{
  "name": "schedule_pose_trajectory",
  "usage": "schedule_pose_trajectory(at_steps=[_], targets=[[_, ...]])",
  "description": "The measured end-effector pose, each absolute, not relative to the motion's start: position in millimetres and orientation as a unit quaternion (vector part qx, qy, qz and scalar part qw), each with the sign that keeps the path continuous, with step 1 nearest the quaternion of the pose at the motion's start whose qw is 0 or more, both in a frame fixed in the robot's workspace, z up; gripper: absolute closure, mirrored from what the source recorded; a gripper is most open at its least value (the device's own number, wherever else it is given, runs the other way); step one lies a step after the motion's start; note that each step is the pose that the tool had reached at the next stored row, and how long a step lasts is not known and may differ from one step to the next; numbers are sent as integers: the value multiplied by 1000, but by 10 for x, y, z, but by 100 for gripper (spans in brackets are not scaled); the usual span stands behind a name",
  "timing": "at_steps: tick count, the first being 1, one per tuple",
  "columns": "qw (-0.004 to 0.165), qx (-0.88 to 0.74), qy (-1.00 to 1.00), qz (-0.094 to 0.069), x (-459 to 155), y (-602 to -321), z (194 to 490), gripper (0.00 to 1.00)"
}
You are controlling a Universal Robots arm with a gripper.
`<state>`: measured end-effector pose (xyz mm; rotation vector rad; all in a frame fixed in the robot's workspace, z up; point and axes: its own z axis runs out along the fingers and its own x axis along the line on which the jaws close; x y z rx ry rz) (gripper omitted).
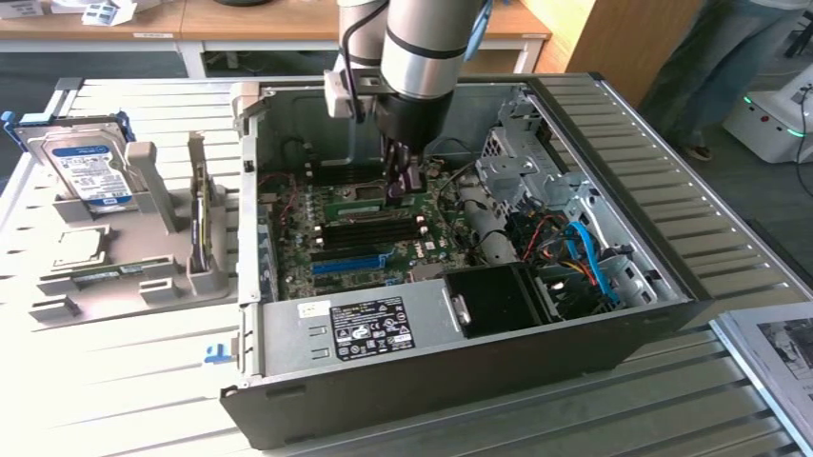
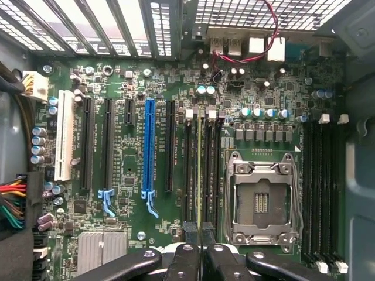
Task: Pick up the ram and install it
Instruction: 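Insert the ram into the slot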
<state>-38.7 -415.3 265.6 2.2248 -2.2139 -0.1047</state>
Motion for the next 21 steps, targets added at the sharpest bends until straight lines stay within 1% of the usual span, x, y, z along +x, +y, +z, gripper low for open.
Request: schedule_pose_trajectory(at_steps=[21], targets=[[1,708,-705,-33,-387,-4153,2502,88]])
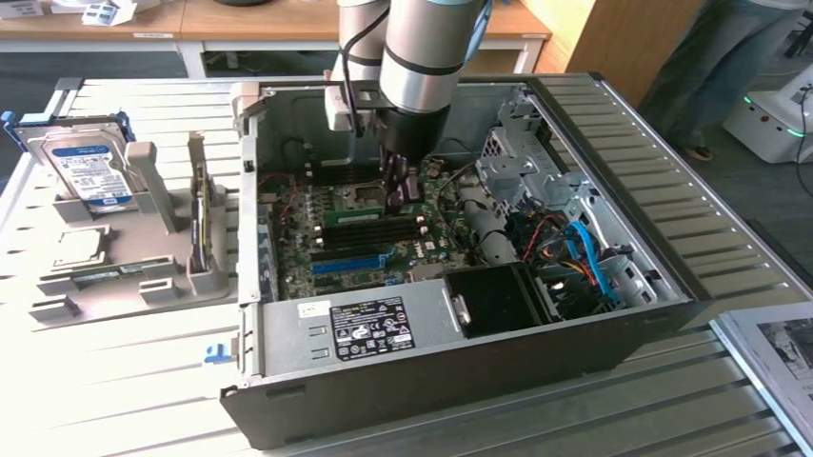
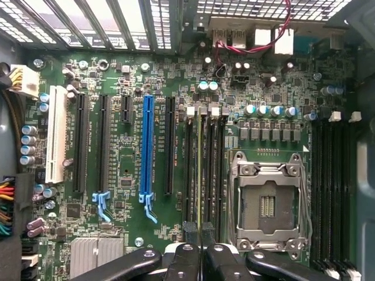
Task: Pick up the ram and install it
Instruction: 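Insert the ram into the slot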
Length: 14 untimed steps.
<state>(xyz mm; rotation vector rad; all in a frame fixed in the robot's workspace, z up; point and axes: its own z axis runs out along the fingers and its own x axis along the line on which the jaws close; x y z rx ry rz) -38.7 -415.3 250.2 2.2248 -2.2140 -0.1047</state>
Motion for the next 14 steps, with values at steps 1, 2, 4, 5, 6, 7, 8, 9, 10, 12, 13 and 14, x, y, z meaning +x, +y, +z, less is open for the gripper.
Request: schedule_pose_trajectory(at_steps=[1,2,4,5,6,7,8,9,10,12,13,14], targets=[[1,708,-705,-33,-387,-4153,2495,88],[1,708,-705,-33,-387,-4153,2488,88],[1,708,-705,-33,-387,-4153,2477,88],[1,708,-705,-33,-387,-4153,2475,88],[1,708,-705,-33,-387,-4153,2475,88],[1,708,-705,-33,-387,-4153,2475,88],[1,708,-705,-33,-387,-4153,2474,88],[1,708,-705,-33,-387,-4153,2474,88],[1,708,-705,-33,-387,-4153,2474,88],[1,708,-705,-33,-385,-4153,2473,88],[1,708,-705,-33,-381,-4153,2473,88],[1,708,-705,-33,-378,-4153,2473,88]])
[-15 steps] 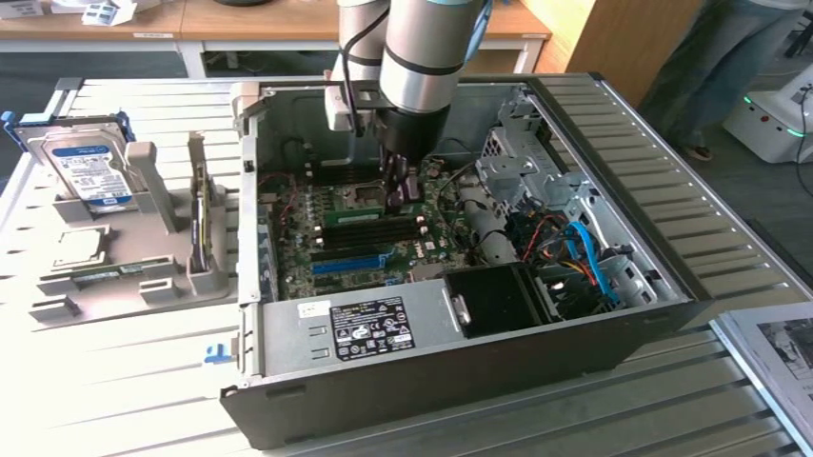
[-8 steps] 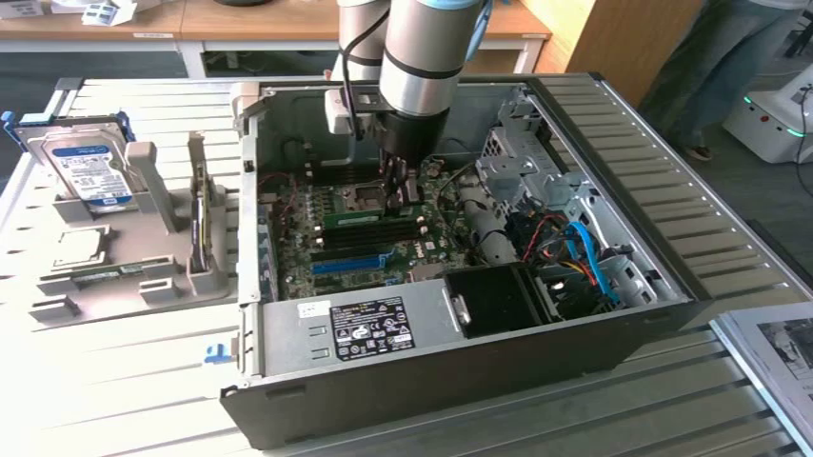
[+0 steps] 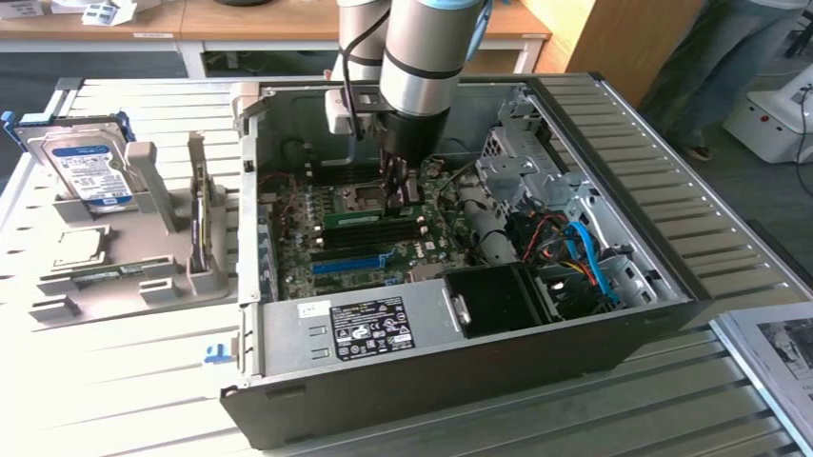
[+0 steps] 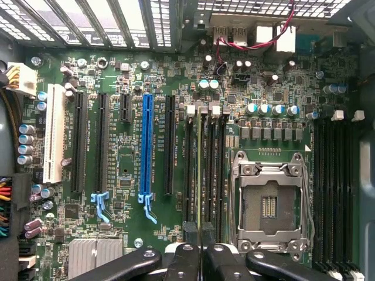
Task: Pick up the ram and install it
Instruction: 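Insert the ram into the slot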
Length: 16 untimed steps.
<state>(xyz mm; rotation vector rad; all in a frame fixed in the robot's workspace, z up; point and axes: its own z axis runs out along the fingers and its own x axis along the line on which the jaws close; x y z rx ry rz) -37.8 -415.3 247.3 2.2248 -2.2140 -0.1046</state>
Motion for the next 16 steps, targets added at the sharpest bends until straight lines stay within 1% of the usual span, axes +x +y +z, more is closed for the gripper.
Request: schedule_pose_trajectory(at_steps=[16], targets=[[1,708,-705,-33,-367,-4168,2473,88]])
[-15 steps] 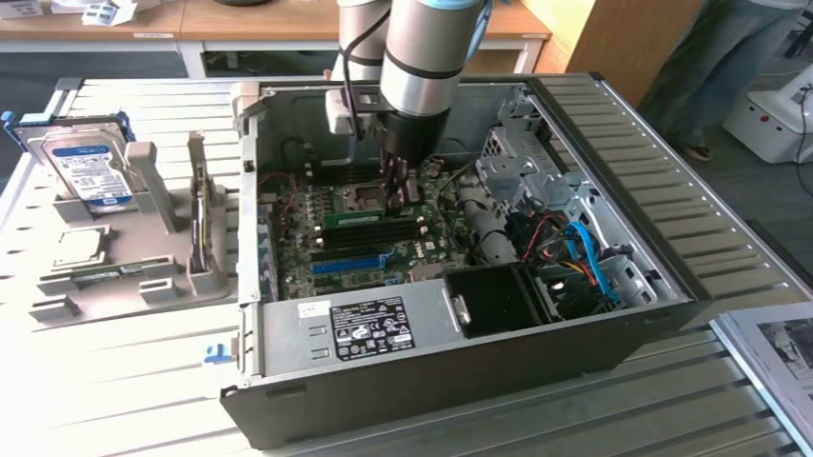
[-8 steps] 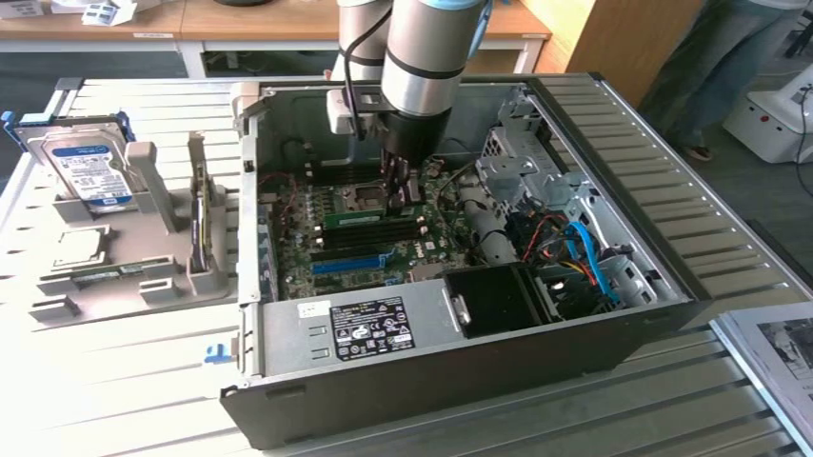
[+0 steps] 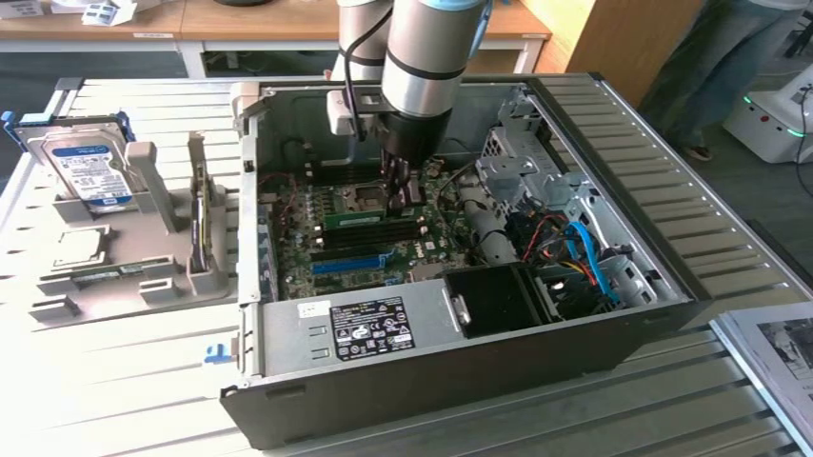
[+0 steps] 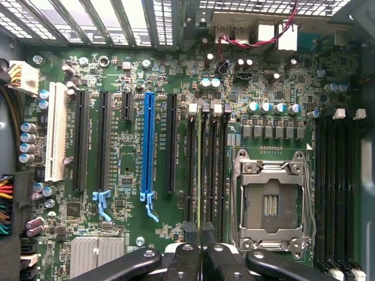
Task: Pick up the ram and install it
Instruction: 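Insert the ram into the slot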
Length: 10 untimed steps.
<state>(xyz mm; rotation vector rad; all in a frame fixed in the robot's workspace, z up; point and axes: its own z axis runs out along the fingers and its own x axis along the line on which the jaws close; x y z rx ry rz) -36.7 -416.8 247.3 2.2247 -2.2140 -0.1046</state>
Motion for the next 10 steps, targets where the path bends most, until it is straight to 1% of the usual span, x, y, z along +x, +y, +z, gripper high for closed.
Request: schedule_pose_trajectory(at_steps=[10], targets=[[1,708,-705,-33,-367,-4168,2439,88]])
